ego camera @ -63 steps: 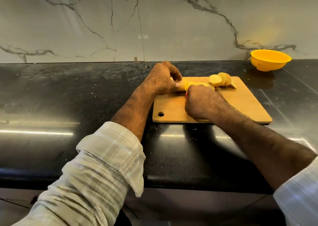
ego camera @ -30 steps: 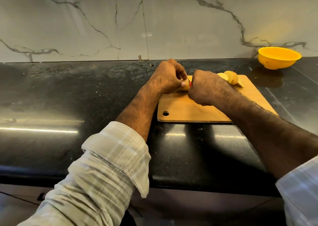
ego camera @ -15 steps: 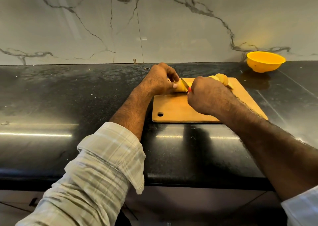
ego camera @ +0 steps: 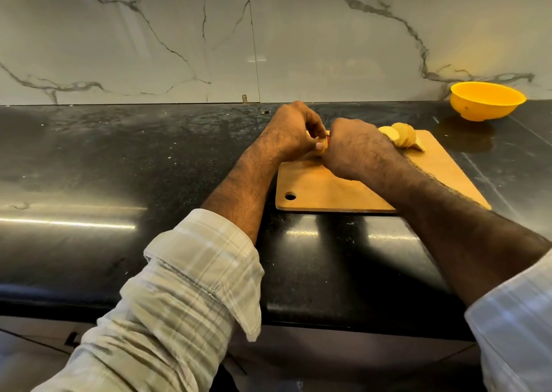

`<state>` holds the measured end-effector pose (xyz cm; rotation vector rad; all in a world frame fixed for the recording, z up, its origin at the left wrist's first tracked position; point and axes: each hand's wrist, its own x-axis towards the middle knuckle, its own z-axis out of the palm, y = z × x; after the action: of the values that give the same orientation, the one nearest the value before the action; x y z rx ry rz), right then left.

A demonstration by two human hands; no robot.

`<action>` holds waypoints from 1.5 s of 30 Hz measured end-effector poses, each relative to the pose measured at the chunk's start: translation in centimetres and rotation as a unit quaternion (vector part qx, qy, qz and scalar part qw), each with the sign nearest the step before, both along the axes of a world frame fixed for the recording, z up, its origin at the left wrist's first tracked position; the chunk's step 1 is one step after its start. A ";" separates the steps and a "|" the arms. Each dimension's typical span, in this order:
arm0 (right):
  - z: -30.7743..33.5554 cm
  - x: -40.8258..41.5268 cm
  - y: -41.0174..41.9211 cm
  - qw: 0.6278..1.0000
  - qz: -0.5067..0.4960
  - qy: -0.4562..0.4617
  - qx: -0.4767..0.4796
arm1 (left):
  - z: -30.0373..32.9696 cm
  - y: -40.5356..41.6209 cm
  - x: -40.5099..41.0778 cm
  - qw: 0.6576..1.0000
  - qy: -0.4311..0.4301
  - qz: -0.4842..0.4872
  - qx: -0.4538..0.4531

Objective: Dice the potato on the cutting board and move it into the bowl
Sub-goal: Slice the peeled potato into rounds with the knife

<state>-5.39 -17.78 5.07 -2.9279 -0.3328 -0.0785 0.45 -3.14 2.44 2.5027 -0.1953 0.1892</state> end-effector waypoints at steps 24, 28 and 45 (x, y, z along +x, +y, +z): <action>0.7 -2.3 -0.9 0.999 -0.014 -0.008 0.029 | -0.3 0.5 -0.4 0.999 0.001 -0.007 -0.047; 0.9 -2.2 -0.6 1.000 -0.018 0.002 0.015 | -0.3 0.6 -0.3 0.999 -0.002 -0.006 -0.047; 0.2 -1.2 -0.5 0.997 -0.013 0.078 0.010 | -0.3 0.2 0.0 0.999 -0.008 0.011 -0.029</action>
<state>-6.56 -18.26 5.30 -2.8951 -0.2686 0.1401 0.49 -2.92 2.16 2.4475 -0.1656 0.2204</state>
